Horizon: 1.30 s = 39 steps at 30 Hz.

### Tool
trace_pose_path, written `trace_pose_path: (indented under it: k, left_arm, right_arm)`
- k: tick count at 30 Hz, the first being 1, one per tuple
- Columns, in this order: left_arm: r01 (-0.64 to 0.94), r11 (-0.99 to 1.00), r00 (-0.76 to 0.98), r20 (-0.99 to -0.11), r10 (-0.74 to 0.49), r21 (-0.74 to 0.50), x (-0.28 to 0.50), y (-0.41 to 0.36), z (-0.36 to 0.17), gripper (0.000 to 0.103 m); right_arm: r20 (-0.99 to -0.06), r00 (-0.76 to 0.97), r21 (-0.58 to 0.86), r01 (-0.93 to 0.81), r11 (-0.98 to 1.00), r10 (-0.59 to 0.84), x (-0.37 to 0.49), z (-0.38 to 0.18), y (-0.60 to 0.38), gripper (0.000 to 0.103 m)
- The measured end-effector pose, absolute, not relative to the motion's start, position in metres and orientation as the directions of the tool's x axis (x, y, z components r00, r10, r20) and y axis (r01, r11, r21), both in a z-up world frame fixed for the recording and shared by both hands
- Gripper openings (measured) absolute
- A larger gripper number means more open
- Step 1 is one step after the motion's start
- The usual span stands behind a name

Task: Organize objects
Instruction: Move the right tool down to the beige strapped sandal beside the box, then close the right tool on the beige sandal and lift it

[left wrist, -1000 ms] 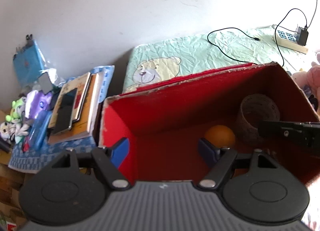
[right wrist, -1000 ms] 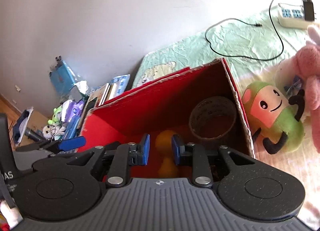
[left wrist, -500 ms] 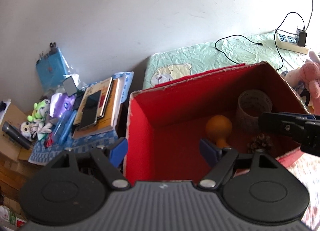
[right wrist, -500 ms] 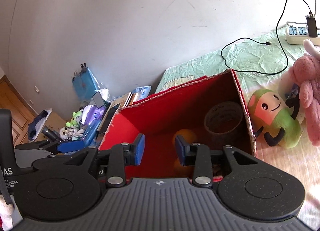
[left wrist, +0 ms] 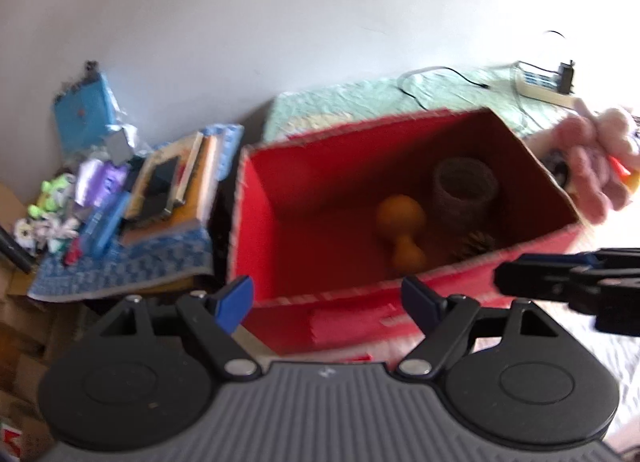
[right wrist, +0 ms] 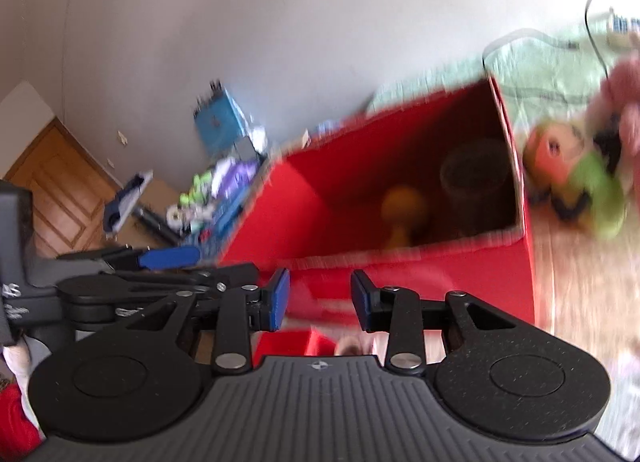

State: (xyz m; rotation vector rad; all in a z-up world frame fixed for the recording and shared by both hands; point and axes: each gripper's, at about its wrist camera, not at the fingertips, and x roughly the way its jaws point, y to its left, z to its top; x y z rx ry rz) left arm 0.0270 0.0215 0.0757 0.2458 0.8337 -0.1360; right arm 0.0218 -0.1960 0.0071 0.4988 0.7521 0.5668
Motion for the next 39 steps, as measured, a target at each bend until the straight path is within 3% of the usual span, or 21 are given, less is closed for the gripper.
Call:
trace_pose_path:
  k: [6,12,16,22,33,35,39]
  left_arm:
    - [0.329,0.942,0.574,-0.805,-0.148,0.061,0.006,0.02,0.047,0.079]
    - [0.421,0.906,0.46,-0.853,-0.248,-0.036,-0.013,0.01,0.017,0.067]
    - [0.439,0.897,0.426,-0.864,-0.268,-0.062,-0.018,0.002,0.003,0.067]
    - [0.424,0.897,0.36,-0.886,-0.291,-0.123,-0.012,0.004,-0.02,0.058]
    - [0.406,0.897,0.315,-0.895,-0.316,-0.174,-0.004,0.006,-0.042,0.058]
    - [0.417,0.895,0.319,-0.897,-0.306,-0.156,-0.004,0.003,-0.042,0.058]
    - [0.43,0.89,0.316,-0.899,-0.302,-0.148,-0.001,0.0,-0.041,0.053]
  right_arm:
    - [-0.576,0.48,0.662,-0.201,0.722,0.662,0.024,-0.03,-0.192,0.038]
    - [-0.607,0.405,0.688,-0.162,0.707,0.684,0.028,-0.047,-0.181,0.038]
    - [-0.622,0.355,0.693,-0.166,0.702,0.698,0.03,-0.052,-0.172,0.039]
    - [-0.642,0.306,0.695,-0.157,0.702,0.703,0.033,-0.061,-0.165,0.041]
    - [-0.671,0.242,0.689,-0.146,0.71,0.701,0.033,-0.072,-0.15,0.04]
    - [-0.66,0.239,0.704,-0.132,0.697,0.712,0.034,-0.074,-0.154,0.028]
    - [-0.662,0.244,0.705,-0.12,0.699,0.709,0.032,-0.073,-0.16,0.024]
